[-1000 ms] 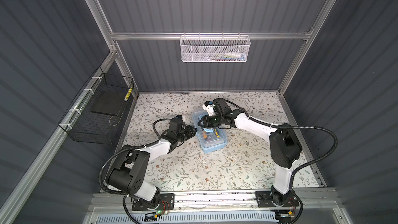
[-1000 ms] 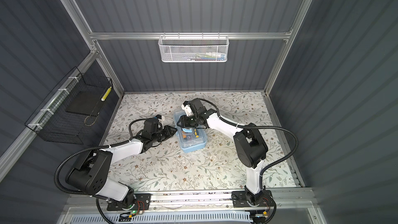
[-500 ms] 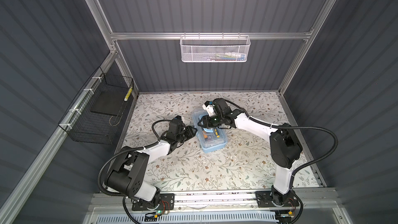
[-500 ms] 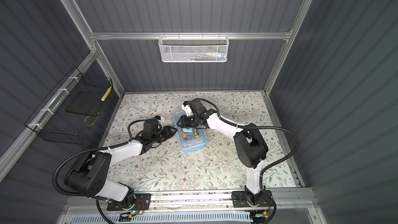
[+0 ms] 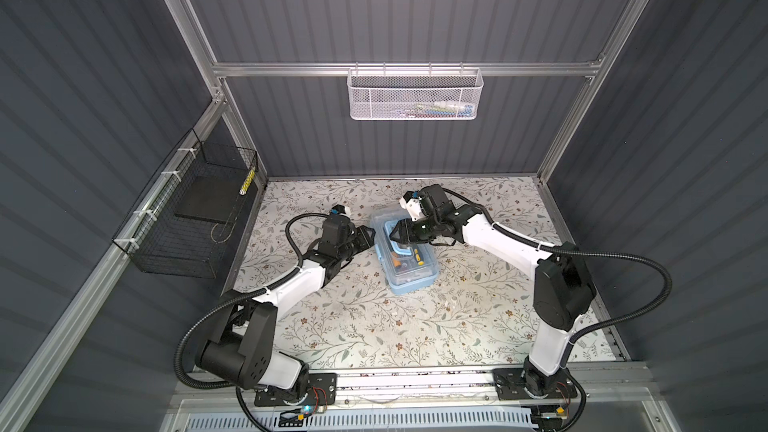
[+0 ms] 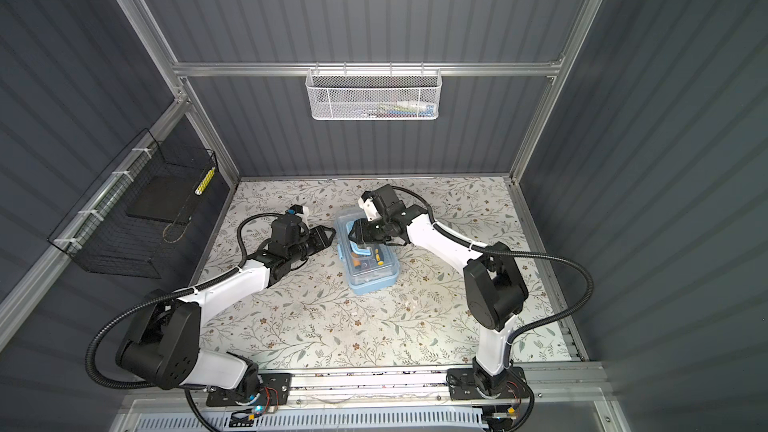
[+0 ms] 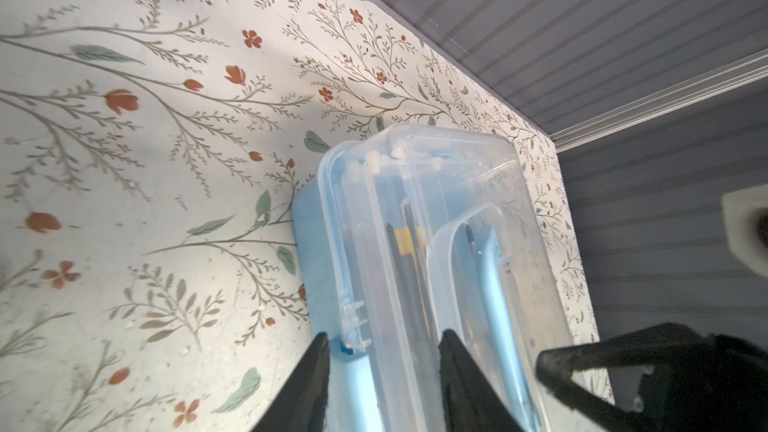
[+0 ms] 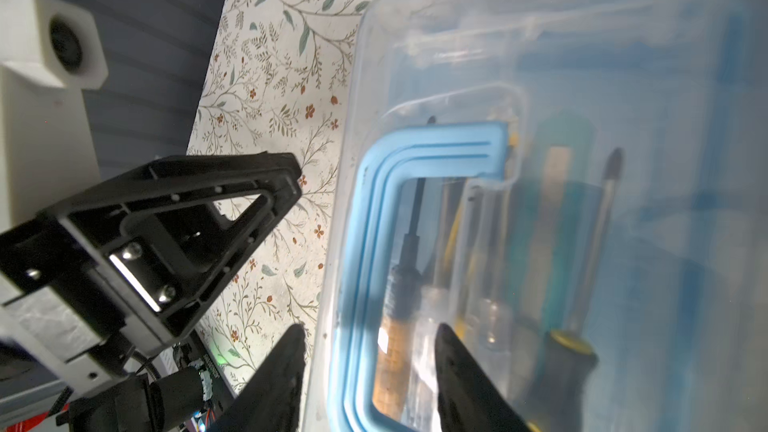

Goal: Pack the tool kit

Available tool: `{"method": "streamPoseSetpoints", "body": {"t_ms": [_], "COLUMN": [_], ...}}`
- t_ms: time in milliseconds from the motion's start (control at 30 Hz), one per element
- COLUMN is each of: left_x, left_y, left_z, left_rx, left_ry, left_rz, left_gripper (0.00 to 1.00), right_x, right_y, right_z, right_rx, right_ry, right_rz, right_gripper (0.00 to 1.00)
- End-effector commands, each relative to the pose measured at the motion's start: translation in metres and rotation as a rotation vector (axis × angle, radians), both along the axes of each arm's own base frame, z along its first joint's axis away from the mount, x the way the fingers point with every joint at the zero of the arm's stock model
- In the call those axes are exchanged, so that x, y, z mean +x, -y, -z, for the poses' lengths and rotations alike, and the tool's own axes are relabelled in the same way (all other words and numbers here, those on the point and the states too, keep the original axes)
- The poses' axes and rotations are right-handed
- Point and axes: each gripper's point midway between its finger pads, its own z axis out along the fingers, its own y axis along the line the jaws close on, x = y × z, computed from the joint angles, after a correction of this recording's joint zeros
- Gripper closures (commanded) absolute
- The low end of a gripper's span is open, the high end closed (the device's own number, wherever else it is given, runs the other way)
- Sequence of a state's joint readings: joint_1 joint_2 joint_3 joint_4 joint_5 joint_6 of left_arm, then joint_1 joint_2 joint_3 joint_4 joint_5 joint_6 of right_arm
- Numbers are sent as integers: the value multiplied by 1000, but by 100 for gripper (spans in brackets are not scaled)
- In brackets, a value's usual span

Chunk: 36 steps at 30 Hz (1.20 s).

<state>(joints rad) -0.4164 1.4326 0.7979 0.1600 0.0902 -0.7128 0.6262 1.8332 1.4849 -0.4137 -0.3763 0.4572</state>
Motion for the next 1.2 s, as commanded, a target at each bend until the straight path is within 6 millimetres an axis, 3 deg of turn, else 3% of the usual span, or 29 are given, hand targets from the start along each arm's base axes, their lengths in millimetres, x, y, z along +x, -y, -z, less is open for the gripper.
{"method": "streamPoseSetpoints", "body": {"t_ms": [0,67,167,400,533,800,1000,1167], "left_x": [-5,-12,-25,-37,-30,-18,-16,-20], "left_y": [-24,-33,-45,-56,-46,-30,-23,-22], "left_z": [-3,5,21,54,62,83,88,86], "left_rx": [112,149,192,252,232,205,189,195], "left_ry": [-15,-46,-96,-166,-172,-200,-204,-205], "left_rz": [-59,-82,-105,-123,-90,-42,-16,4], "left_gripper": [55,55,55,56,56,57,57,57], "right_x": [15,22,34,57,54,21,-11,-30], "right_y": [23,36,60,123,138,136,102,80], "right_z": [-30,-41,-39,-2,23,73,91,94], "right_rx": [-14,-20,-53,-199,-247,-280,-288,-294], "right_ry": [65,98,103,77,38,-71,-113,-122], "right_rz": [83,121,178,339,380,373,291,246], "right_gripper": [47,47,45,44,43,44,44,44]}}
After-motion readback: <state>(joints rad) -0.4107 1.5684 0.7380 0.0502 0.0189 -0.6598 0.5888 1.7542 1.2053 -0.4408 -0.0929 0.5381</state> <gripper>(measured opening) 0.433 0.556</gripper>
